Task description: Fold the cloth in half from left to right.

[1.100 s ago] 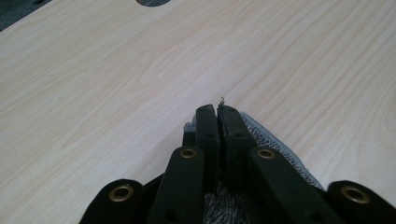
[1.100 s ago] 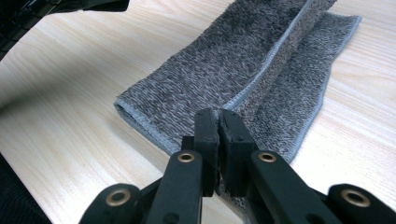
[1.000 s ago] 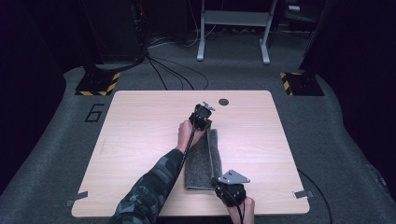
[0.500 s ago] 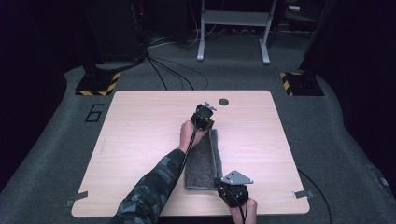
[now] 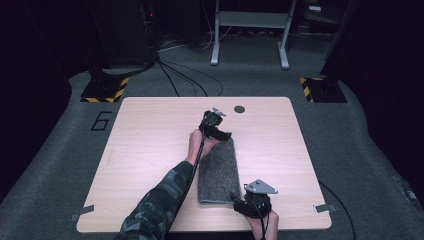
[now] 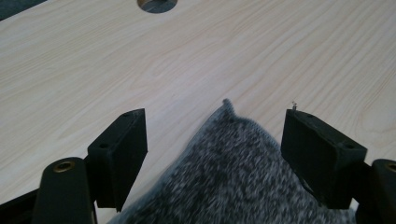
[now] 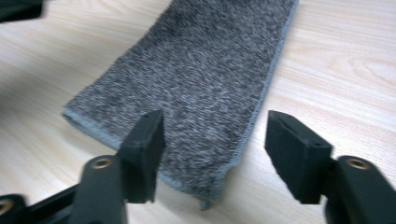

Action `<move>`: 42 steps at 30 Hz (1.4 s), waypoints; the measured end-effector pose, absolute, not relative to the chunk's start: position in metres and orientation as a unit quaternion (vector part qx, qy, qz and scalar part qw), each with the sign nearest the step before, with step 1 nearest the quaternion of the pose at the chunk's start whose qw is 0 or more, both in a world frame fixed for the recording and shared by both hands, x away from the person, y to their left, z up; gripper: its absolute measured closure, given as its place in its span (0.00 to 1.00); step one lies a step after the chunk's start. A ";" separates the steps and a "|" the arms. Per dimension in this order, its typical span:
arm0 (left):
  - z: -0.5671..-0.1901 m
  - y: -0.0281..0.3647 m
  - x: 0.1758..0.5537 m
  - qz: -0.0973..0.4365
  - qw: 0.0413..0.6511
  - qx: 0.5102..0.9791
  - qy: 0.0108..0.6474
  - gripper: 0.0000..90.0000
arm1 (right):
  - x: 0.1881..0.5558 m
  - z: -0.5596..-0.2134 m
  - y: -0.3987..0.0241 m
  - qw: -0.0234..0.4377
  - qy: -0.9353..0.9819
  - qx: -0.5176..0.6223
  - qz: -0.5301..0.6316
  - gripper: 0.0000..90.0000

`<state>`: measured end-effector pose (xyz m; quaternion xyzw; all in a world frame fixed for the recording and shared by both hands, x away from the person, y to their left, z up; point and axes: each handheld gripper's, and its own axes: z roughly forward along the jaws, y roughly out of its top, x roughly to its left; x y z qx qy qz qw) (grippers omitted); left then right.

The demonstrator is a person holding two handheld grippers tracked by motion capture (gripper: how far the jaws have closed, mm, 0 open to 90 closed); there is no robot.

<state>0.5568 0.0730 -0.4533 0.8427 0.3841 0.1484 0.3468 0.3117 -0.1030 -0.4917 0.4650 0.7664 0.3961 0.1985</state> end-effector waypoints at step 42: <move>-0.488 0.155 0.494 0.141 0.336 0.833 0.417 0.15 | 0.348 -0.518 -0.103 0.178 0.801 0.453 0.347 0.16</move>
